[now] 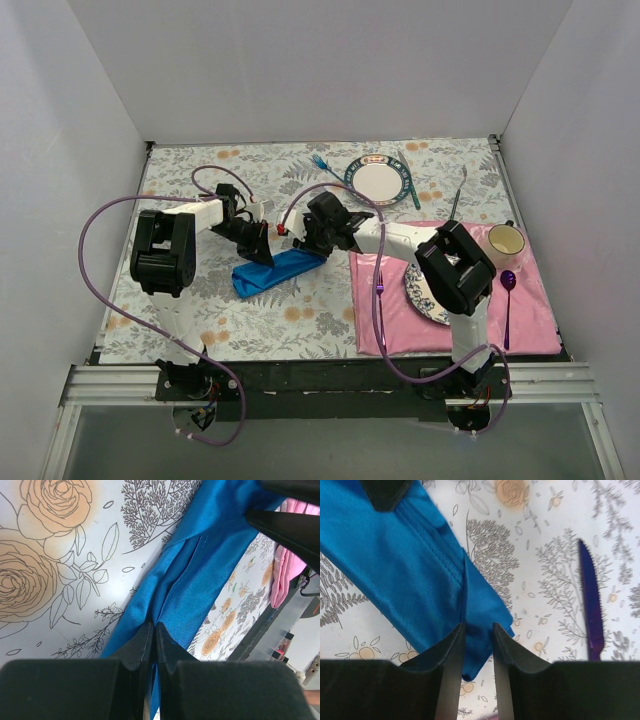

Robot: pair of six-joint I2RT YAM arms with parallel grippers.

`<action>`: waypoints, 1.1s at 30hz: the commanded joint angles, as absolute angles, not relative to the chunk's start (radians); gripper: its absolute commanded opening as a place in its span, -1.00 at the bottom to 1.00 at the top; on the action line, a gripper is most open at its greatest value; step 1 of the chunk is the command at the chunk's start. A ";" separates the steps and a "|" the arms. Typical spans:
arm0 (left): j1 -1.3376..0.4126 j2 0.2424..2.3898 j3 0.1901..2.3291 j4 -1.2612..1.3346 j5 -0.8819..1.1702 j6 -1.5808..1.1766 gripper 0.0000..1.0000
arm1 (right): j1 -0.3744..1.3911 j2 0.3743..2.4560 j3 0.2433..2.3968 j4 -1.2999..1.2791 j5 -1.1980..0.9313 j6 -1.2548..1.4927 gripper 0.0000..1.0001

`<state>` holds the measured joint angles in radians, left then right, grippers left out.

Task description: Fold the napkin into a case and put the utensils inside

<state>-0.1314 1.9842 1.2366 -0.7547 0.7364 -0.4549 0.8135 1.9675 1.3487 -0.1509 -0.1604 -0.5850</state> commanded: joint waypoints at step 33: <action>-0.133 2.045 1.322 -0.736 0.735 -0.425 -1.00 | 0.810 2.003 1.345 -0.152 -0.264 -0.666 -0.77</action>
<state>-0.1326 2.0045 1.3136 -0.7689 0.7471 -0.4530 0.8116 1.9984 1.3258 -0.1387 -0.2211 -0.6582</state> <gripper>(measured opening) 0.020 0.109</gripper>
